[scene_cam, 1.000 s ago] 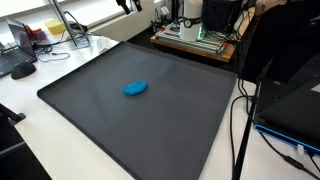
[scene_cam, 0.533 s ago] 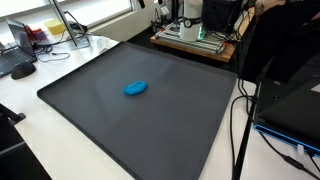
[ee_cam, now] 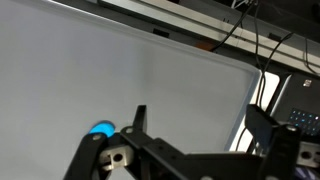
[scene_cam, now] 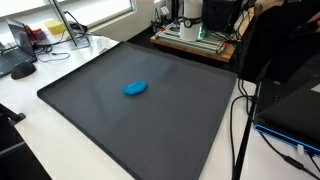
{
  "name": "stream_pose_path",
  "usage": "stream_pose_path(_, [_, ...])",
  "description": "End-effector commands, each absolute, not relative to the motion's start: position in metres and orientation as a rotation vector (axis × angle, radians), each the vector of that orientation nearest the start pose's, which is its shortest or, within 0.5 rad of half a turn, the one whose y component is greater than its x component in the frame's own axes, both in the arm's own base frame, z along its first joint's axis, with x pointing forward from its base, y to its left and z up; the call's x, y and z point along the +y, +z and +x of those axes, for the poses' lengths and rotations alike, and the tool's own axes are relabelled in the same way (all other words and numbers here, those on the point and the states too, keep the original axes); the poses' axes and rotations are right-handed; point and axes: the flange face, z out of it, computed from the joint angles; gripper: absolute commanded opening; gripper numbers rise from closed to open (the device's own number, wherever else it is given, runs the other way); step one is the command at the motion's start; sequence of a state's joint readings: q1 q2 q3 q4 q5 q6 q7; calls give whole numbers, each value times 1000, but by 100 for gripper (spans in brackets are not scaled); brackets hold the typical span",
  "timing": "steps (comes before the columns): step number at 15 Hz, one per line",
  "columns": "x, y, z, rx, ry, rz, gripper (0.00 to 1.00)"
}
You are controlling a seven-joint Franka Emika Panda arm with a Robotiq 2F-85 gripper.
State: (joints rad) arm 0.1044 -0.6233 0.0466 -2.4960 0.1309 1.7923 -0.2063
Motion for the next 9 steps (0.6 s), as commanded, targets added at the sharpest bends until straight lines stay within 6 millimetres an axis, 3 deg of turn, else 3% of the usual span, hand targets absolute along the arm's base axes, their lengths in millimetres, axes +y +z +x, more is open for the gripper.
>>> stream_pose_path(1, [76,491,344,-496,116,-3008,100])
stream_pose_path(9, [66,488,347,-460,125,-3001,100])
